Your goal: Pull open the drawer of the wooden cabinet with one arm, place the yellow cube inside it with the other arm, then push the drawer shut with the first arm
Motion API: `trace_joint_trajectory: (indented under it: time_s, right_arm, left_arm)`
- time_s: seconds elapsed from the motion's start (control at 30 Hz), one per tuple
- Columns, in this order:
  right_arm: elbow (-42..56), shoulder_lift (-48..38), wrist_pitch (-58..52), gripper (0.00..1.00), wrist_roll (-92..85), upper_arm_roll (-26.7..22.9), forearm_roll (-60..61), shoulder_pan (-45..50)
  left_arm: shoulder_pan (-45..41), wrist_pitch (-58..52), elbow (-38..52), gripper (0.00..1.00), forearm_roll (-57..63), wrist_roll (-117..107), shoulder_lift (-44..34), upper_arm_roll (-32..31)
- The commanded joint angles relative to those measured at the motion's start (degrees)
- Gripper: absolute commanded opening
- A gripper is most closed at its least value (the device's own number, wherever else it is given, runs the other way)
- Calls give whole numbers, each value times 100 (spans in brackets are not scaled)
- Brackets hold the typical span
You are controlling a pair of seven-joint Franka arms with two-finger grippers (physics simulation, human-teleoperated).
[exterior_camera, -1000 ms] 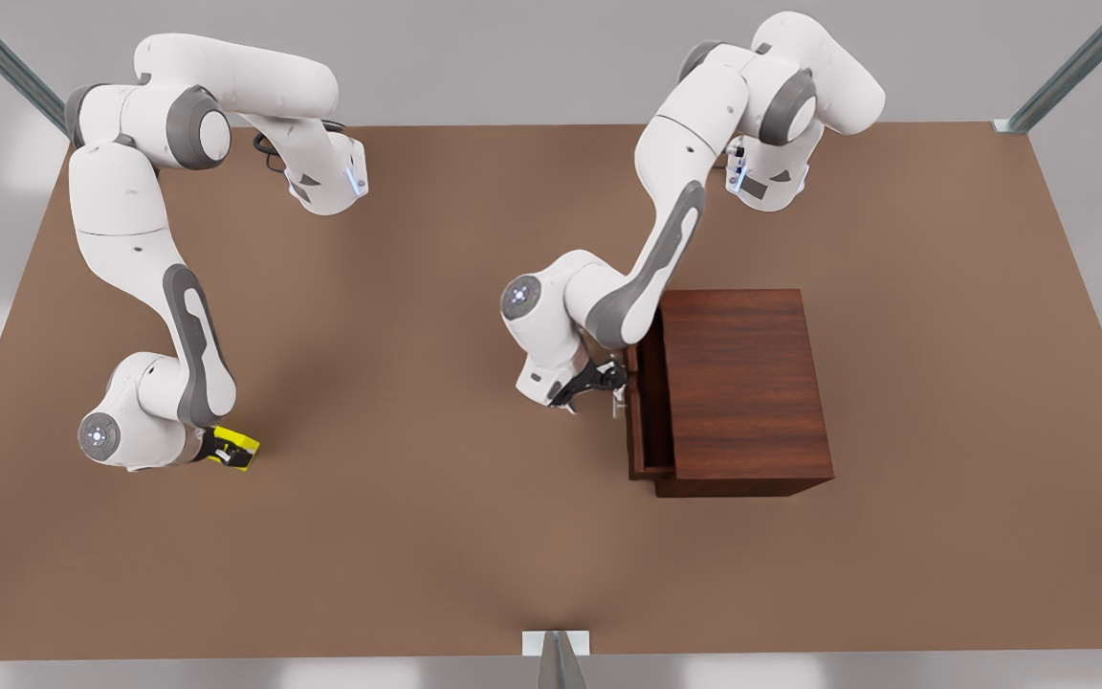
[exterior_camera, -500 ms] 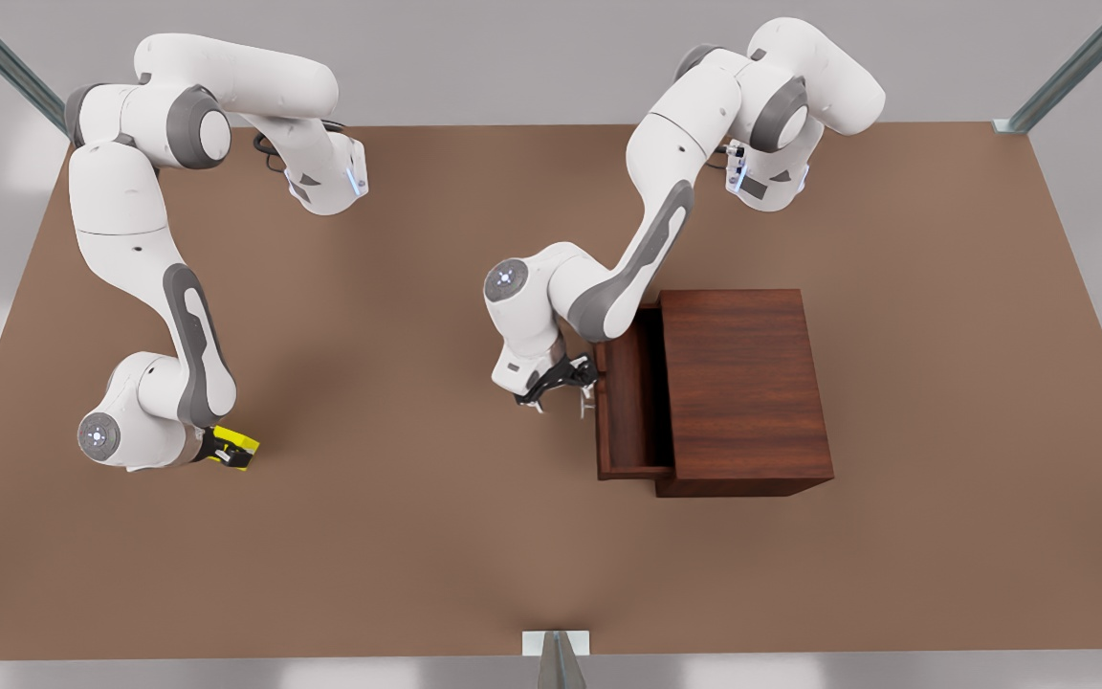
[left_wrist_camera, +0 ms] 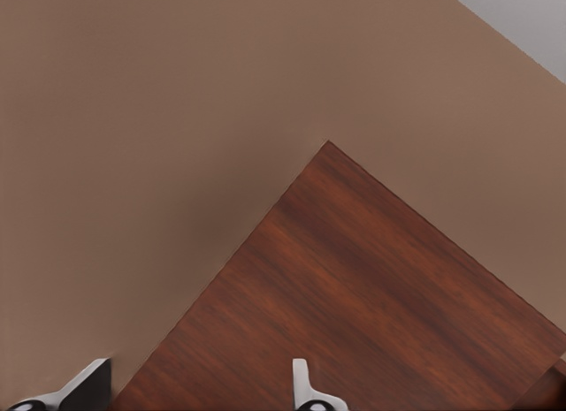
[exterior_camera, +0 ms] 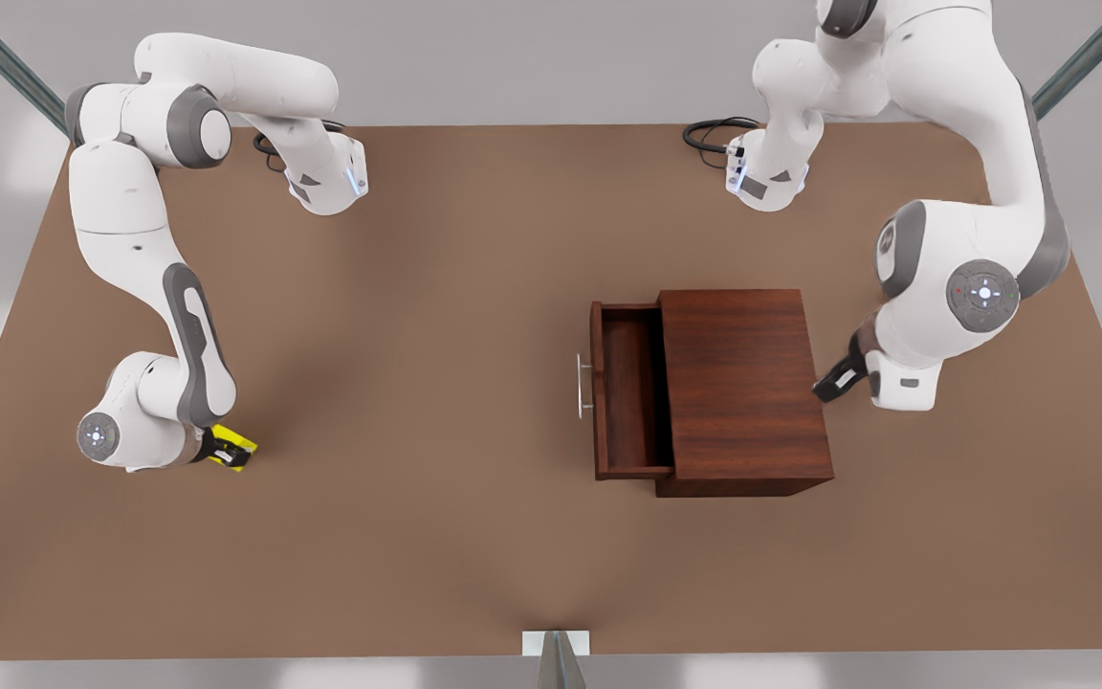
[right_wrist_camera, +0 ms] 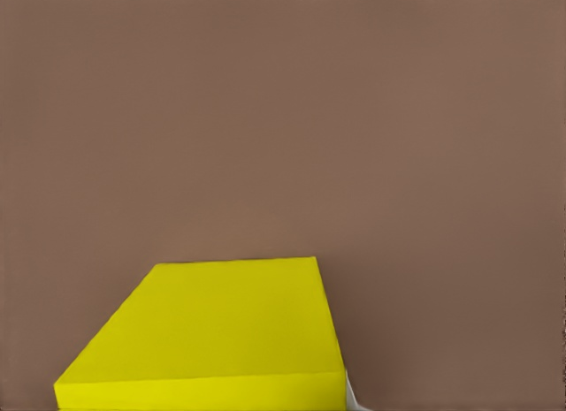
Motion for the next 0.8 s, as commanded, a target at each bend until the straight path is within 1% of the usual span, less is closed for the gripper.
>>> trace_joint_trajectory:
  time_s: [0.0,0.07,0.2,0.23,0.33,0.4,0.47,0.53,0.57,0.6,0.67,0.7,0.77]
  right_arm:
    - [16,-20,-25,74,0,0,-3,0]
    - [78,-108,-139,68,18,26,14,0]
    - [227,-442,-649,67,62,35,41,9]
    - [227,-574,-763,67,79,44,41,17]
    - [692,-776,-1589,67,545,264,32,35]
    - [1369,-776,-2424,67,1212,571,5,35]
    - [1739,-767,-2873,68,1898,931,-3,35]
    - [1853,-776,-2943,68,2566,1248,-12,35]
    - [1976,-776,-3030,68,2987,1493,-21,44]
    - [2239,-767,-3215,68,3417,1661,-21,148]
    - [2380,-767,-3268,68,4034,1653,-3,553]
    - [2389,-767,-3224,68,4289,1731,5,668]
    - [2591,-758,-3242,68,5009,2188,-12,720]
  left_arm:
    - [-94,775,65,100,-350,4767,56,-22]
    - [-112,722,162,100,-342,4767,92,-31]
    - [-112,722,232,100,-342,4767,92,-31]
    - [-112,529,442,100,-350,4758,197,-31]
    - [-103,415,470,100,-359,4635,276,-48]
    - [-112,423,461,100,-359,4609,303,-48]
    - [-112,415,452,100,-359,4618,312,-48]
    - [-103,415,399,100,-359,4635,320,-48]
    - [-112,423,399,100,-359,4644,347,-48]
    - [-112,424,399,100,-359,4644,347,-48]
    - [-112,424,399,100,-359,4644,347,-48]
    - [-112,424,399,100,-359,4644,355,-48]
    - [-112,432,399,100,-359,4644,356,-48]
